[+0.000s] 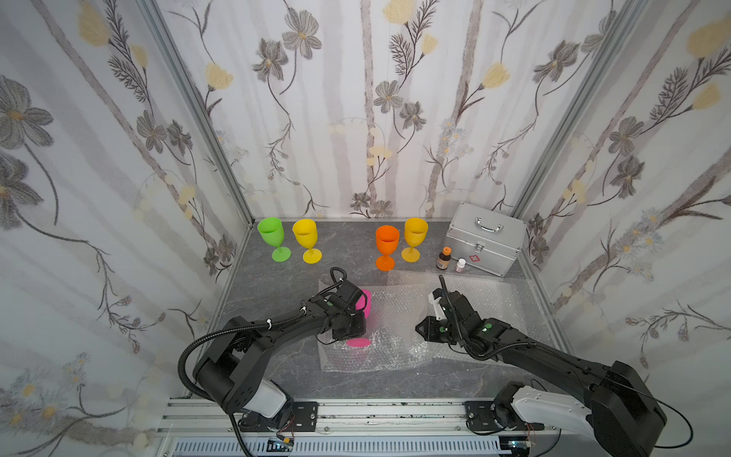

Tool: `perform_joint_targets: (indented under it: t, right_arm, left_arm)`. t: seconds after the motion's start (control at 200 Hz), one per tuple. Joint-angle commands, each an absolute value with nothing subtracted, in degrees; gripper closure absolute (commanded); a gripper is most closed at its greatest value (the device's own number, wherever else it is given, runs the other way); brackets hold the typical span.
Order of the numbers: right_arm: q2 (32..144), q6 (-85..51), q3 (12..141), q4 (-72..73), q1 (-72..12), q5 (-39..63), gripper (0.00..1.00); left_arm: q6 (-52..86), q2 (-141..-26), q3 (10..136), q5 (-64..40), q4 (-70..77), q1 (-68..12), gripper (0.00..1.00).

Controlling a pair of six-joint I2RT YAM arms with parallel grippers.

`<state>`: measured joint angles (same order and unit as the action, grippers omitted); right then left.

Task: Unpack wine glasses from bubble wrap
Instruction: Pick up the wine glass from the bubble wrap.

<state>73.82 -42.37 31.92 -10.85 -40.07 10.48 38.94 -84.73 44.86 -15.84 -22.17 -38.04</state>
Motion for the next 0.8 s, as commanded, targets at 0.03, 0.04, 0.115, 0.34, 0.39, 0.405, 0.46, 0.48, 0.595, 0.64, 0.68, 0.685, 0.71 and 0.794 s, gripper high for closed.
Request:
perform_joint_targets:
  t: [0.03, 0.04, 0.115, 0.34, 0.39, 0.405, 0.46, 0.48, 0.595, 0.64, 0.68, 0.685, 0.71, 0.794]
  right_arm:
    - [71.25, -41.54, 31.67, -11.96, -38.08, 10.55, 0.77]
    - [70.99, -41.48, 31.69, -12.15, -37.82, 10.61, 0.77]
    - [69.14, -40.78, 32.35, -13.69, -36.09, 10.63, 0.76]
    - [66.71, -37.79, 37.06, -18.16, -31.77, 11.34, 0.73]
    - [66.76, -37.39, 38.06, -18.27, -30.72, 12.73, 0.73]
    - [66.79, -37.29, 38.39, -18.28, -30.38, 13.31, 0.73]
    - [67.18, -37.09, 39.70, -18.13, -29.28, 15.62, 0.73]
    - [67.38, -37.05, 40.22, -18.03, -28.96, 16.51, 0.74]
    - [68.95, -36.65, 44.61, -17.73, -27.74, 21.88, 0.79]
    - [69.65, -36.69, 45.87, -17.59, -27.56, 23.50, 0.79]
    - [70.39, -36.66, 46.96, -17.51, -27.19, 25.17, 0.78]
    - [70.49, -36.65, 47.04, -17.50, -27.17, 25.37, 0.78]
    - [70.93, -36.71, 47.69, -17.45, -27.00, 26.28, 0.78]
    - [72.41, -36.58, 49.22, -17.31, -26.48, 28.88, 0.77]
  left_arm:
    - [36.17, -82.14, 44.66, -14.41, -22.64, -38.32, 0.93]
    - [35.94, -81.86, 44.65, -14.37, -22.53, -38.36, 0.93]
    - [34.11, -80.09, 44.34, -13.98, -21.74, -39.15, 0.93]
    - [29.55, -74.54, 42.36, -10.20, -17.40, -42.74, 0.93]
    - [28.44, -73.20, 41.57, -9.09, -16.29, -43.73, 0.92]
    - [28.07, -72.74, 41.39, -8.57, -16.07, -44.12, 0.92]
    - [26.52, -72.42, 40.77, -6.87, -15.25, -45.57, 0.92]
    - [25.79, -70.75, 40.65, -5.97, -15.11, -46.15, 0.92]
    - [20.19, -68.13, 40.93, 2.50, -14.81, -52.16, 0.92]
    - [17.84, -67.49, 41.21, 6.19, -14.79, -54.66, 0.92]
    - [16.03, -67.33, 41.46, 8.56, -14.70, -56.27, 0.92]
    - [15.79, -67.33, 41.51, 8.89, -14.69, -56.43, 0.92]
    - [14.88, -67.39, 41.70, 10.14, -14.66, -57.27, 0.92]
    - [12.04, -68.71, 43.05, 12.95, -14.97, -59.50, 0.92]
